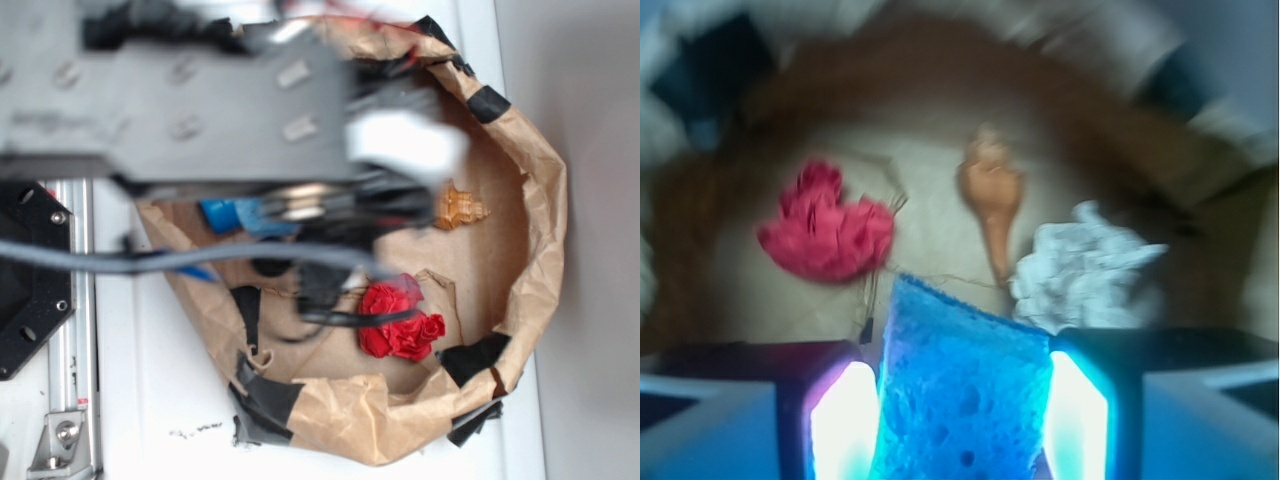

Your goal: Grab the blue sponge.

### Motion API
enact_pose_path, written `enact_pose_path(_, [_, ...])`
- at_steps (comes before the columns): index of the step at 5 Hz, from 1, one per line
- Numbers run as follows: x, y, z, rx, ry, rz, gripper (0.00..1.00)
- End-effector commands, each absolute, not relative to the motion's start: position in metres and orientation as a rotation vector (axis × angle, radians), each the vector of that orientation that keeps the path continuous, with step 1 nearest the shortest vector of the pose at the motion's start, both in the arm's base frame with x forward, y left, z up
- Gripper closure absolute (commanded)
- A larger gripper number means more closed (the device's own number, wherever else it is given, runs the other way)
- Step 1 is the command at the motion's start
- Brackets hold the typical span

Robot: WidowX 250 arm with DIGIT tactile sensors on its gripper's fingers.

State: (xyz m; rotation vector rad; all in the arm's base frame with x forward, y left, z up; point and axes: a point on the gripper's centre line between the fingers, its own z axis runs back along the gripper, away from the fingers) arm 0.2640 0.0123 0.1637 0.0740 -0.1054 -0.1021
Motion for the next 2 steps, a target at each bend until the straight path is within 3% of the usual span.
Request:
enact_pose_path(1, [0.2638, 0.0012, 0.1826, 0.139, -0.138, -0.110, 1.00])
enact_pose_path(2, [0.2648, 0.0047, 0.1811, 0.144, -0.133, -0.100, 1.00])
